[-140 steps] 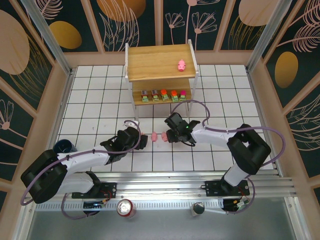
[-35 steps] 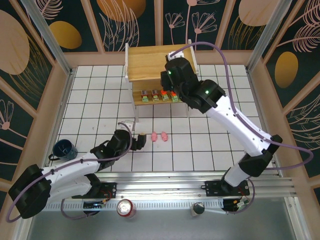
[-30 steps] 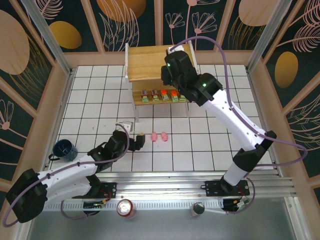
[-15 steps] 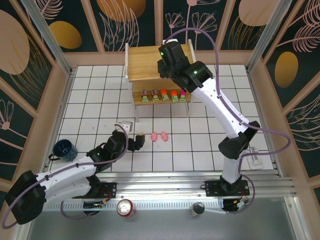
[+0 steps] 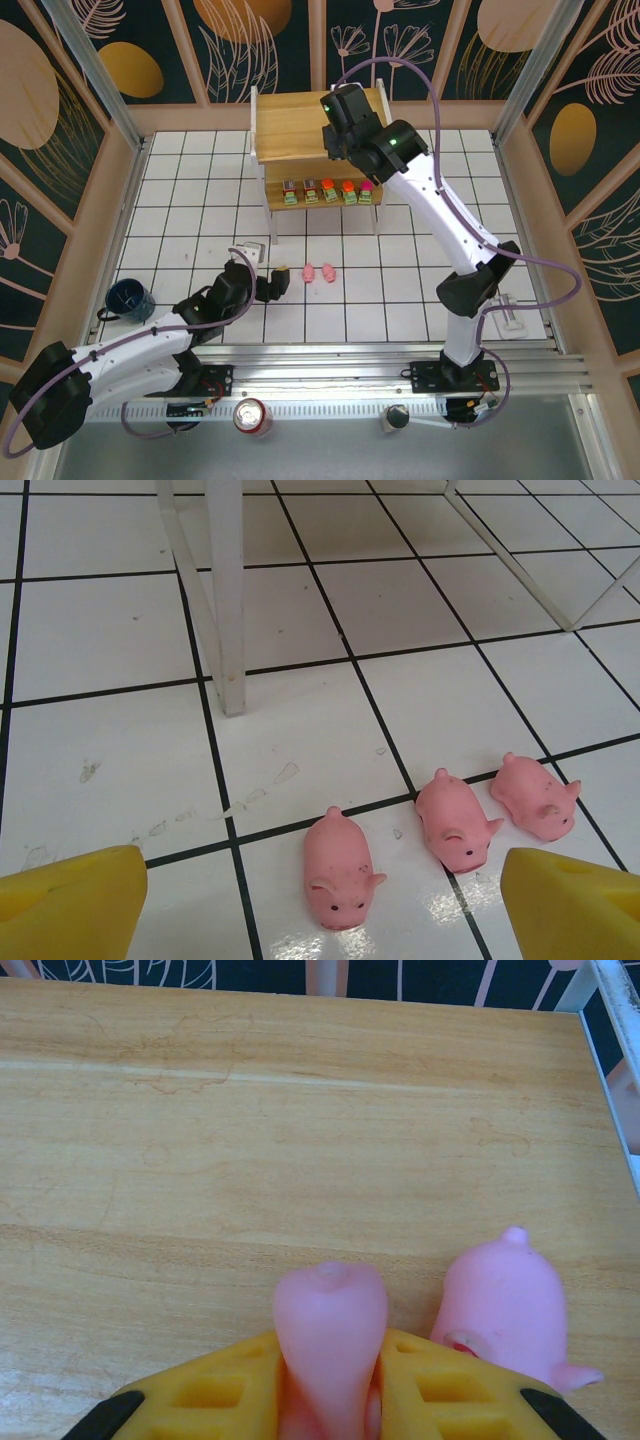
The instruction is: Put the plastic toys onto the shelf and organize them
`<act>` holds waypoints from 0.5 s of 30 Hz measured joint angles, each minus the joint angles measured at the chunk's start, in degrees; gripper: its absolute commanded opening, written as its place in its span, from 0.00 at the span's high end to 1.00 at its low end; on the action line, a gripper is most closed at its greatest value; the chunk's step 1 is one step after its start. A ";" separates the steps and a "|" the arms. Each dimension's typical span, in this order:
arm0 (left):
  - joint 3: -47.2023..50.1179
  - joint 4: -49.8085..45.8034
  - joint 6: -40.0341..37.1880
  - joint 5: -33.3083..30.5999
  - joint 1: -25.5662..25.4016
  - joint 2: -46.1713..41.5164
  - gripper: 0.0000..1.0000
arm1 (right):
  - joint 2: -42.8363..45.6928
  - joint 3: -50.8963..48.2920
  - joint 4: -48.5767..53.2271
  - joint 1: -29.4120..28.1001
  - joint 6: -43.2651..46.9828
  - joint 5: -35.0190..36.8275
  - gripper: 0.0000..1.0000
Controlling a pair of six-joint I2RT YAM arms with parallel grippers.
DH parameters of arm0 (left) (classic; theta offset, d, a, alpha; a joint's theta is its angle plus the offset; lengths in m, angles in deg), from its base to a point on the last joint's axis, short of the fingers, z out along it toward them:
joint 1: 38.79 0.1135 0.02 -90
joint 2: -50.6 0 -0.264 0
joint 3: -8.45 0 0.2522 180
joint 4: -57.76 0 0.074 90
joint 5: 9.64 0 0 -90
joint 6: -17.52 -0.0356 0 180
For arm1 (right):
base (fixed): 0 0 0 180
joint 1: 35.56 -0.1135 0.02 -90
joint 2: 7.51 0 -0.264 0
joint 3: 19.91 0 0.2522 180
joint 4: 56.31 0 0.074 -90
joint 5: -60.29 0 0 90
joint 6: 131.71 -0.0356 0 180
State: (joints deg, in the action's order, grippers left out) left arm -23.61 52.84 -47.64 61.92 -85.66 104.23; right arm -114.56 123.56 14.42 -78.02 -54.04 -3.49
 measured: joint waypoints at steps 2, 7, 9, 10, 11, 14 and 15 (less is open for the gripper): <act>0.00 0.00 0.00 0.00 0.00 0.00 0.09 | 0.00 -0.02 0.07 0.15 0.00 0.44 0.73; 0.00 0.02 0.00 0.00 0.00 0.00 0.09 | 0.00 -0.02 0.33 1.07 0.00 1.27 0.73; 0.00 0.02 0.00 0.00 0.00 0.00 0.09 | 0.00 -0.02 0.44 1.42 0.00 1.44 0.73; 0.00 0.02 0.00 0.00 0.00 0.00 0.09 | 0.00 -0.02 0.48 1.57 0.00 1.46 0.73; 0.00 0.02 0.00 0.00 0.00 0.00 0.09 | 0.00 -0.02 0.50 1.66 0.02 1.55 0.73; 0.00 0.02 0.00 0.00 0.00 0.00 0.09 | 0.00 -0.02 0.55 1.86 0.02 2.03 0.72; 0.00 0.02 0.00 0.00 0.00 0.00 0.09 | 0.00 -0.02 0.66 1.88 0.02 2.23 0.72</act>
State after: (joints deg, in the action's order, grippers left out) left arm -23.61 52.86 -47.64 61.92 -85.66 104.23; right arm -114.56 123.53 15.07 -76.14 -54.02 -1.26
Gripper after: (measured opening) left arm 0.913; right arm 0.274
